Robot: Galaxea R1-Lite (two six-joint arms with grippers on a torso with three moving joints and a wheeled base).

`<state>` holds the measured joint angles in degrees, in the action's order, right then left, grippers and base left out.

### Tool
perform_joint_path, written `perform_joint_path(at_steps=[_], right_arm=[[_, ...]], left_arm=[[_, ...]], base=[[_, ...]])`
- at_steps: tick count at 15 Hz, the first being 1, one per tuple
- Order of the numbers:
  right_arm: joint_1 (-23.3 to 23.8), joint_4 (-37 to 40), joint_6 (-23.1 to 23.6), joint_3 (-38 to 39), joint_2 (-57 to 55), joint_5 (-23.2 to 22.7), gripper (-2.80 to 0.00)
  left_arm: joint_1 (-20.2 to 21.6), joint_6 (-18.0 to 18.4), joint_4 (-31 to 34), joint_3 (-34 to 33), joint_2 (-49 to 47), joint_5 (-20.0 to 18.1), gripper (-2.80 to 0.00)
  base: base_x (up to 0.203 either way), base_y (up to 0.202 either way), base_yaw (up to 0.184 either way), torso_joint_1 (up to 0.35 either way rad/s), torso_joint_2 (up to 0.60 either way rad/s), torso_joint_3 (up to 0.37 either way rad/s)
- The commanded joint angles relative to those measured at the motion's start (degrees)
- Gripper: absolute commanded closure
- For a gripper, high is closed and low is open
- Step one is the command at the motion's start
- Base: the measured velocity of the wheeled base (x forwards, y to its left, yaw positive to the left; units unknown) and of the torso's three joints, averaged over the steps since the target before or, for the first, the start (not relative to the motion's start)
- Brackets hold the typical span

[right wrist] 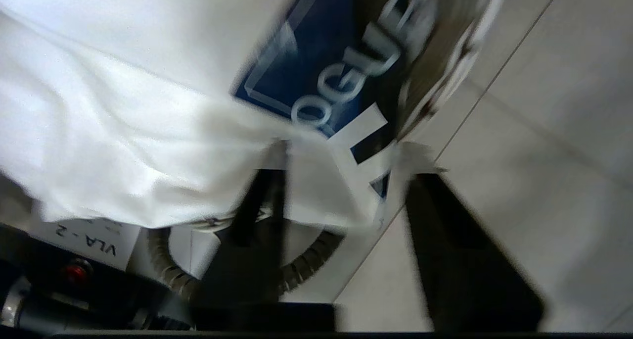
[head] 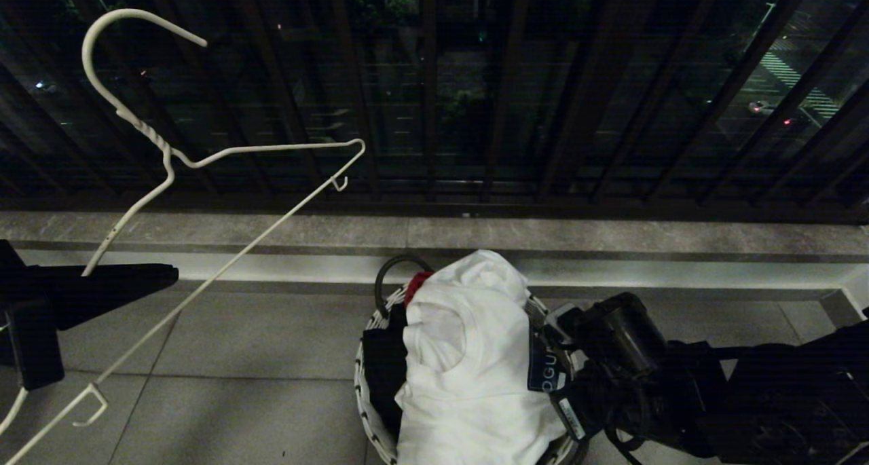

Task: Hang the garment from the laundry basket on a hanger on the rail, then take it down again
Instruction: Pick up clothes from the basket

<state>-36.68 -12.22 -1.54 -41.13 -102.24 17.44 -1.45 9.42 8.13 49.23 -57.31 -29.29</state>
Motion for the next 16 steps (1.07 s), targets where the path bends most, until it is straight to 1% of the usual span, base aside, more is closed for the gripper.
perform_joint_path(at_steps=[1, 3, 5, 6, 8, 10, 13, 14, 16], right_arm=[[-0.05, 1.37, 0.50, -1.66, 5.79, 0.13, -2.80], [-0.09, 5.75, 0.93, -5.55, 9.70, 0.13, -2.80], [-0.27, 6.91, 2.02, -10.07, 9.61, 0.13, -2.80], [-0.91, 7.06, 2.53, -12.06, 7.88, 0.18, 0.00], [-3.13, 6.95, 2.85, -15.71, 3.22, 1.03, 0.00], [-5.07, 6.78, 3.09, -20.39, -2.85, 3.78, 0.00], [-6.69, 6.76, 4.54, -29.72, -11.22, 7.07, 0.00], [-6.93, 6.81, 5.01, -31.76, -13.15, 7.50, 0.00], [-7.90, 6.78, 6.54, -32.64, -16.33, 8.37, 0.00]], left_arm=[[-0.03, 0.04, 0.04, -0.01, 0.41, -0.15, 0.00], [-0.04, -0.02, 0.13, 0.08, 0.79, -0.15, 0.00], [-0.04, -0.09, 0.31, 0.52, 0.86, -0.24, 0.00], [-0.04, -0.11, 0.31, 0.61, 0.59, -0.24, 0.00], [-0.04, -0.11, 0.31, 0.64, 0.18, -0.24, 0.00], [-0.04, -0.37, 0.66, 1.40, -0.08, -0.24, 0.00], [-0.07, -0.13, 5.99, 3.63, -1.89, -0.54, 0.00], [-0.05, -0.15, 6.26, 3.76, -2.55, -0.75, 0.00], [-0.13, -0.19, 6.28, 3.95, -3.25, -0.76, 0.00]], base=[[0.000, 0.000, 0.000, 0.000, 0.00, 0.000], [0.000, 0.000, 0.000, 0.000, 0.00, 0.000], [0.000, 0.000, 0.000, 0.000, 0.00, 0.000], [0.000, 0.000, 0.000, 0.000, 0.00, 0.000], [0.000, 0.000, 0.000, 0.000, 0.00, 0.000], [0.000, 0.000, 0.000, 0.000, 0.00, 0.000], [0.000, 0.000, 0.000, 0.000, 0.00, 0.000], [0.000, 0.000, 0.000, 0.000, 0.00, 0.000], [0.000, 0.000, 0.000, 0.000, 0.00, 0.000]])
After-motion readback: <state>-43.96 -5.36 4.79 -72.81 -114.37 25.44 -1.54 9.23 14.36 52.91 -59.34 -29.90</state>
